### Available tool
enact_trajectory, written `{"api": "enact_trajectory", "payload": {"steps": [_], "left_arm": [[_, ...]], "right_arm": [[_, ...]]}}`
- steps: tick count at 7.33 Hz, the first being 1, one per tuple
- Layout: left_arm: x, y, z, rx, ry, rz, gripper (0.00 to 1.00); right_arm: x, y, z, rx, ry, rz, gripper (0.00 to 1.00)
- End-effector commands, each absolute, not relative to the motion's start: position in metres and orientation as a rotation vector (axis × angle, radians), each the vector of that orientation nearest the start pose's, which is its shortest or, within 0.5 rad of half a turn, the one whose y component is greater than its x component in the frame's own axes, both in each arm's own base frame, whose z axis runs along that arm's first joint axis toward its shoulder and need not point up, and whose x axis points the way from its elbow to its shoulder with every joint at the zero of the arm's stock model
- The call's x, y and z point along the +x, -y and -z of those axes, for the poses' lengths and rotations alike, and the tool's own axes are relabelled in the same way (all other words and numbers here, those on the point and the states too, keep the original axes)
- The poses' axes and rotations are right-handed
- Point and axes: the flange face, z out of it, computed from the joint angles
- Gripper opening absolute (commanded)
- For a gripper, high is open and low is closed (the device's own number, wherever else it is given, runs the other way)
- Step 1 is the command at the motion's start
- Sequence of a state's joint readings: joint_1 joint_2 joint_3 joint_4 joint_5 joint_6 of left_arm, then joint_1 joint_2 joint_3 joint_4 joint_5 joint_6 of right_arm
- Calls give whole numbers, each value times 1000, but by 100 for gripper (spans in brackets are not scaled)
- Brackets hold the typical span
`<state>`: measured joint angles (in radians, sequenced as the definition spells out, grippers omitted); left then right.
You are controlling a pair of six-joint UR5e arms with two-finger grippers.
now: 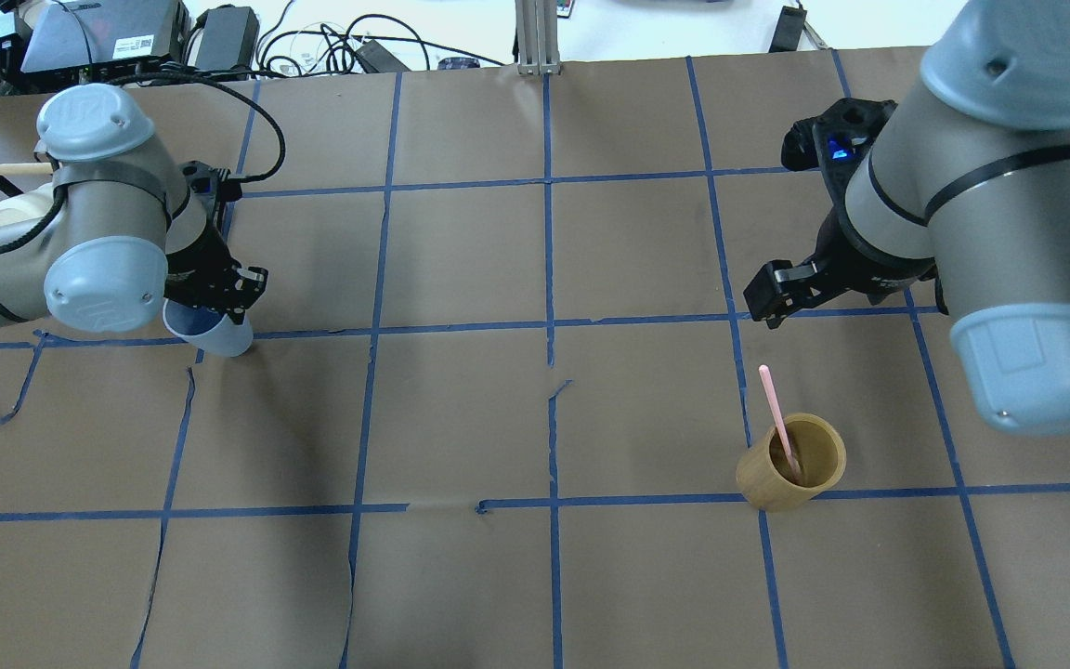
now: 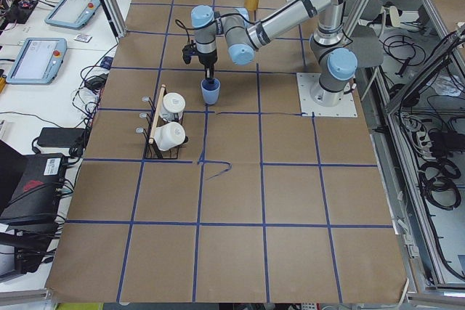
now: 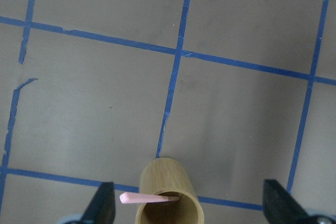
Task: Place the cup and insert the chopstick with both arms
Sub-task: 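Carry blue cup to table center with left gripper while right gripper descends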
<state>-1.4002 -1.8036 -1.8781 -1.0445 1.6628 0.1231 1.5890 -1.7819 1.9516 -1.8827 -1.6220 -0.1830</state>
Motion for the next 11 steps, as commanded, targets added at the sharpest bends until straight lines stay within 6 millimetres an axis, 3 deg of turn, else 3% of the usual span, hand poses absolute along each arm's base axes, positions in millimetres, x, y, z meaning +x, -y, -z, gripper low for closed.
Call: {"api": "enact_trajectory", "payload": {"steps": [1, 2, 4, 7, 9, 11], "left_arm": [[-165, 549, -306, -322, -3077, 63, 0], [-230, 550, -315, -486, -3096, 102, 0], [-322, 538, -305, -874, -3148, -15, 0], [-371, 545, -286, -943, -3125, -38, 0], [-378, 552, -270, -932, -3123, -48, 0], [-385, 562, -257, -924, -3156, 13, 0]], "right_arm": [[137, 398, -408, -356, -3171, 337, 100], [137, 390, -381, -355, -3170, 280, 100], [136, 382, -354, -345, -3172, 424, 100], [137, 378, -349, -344, -3159, 409, 100], [146, 381, -357, -359, -3141, 432, 100], [156, 376, -351, -395, -3150, 390, 99]]}}
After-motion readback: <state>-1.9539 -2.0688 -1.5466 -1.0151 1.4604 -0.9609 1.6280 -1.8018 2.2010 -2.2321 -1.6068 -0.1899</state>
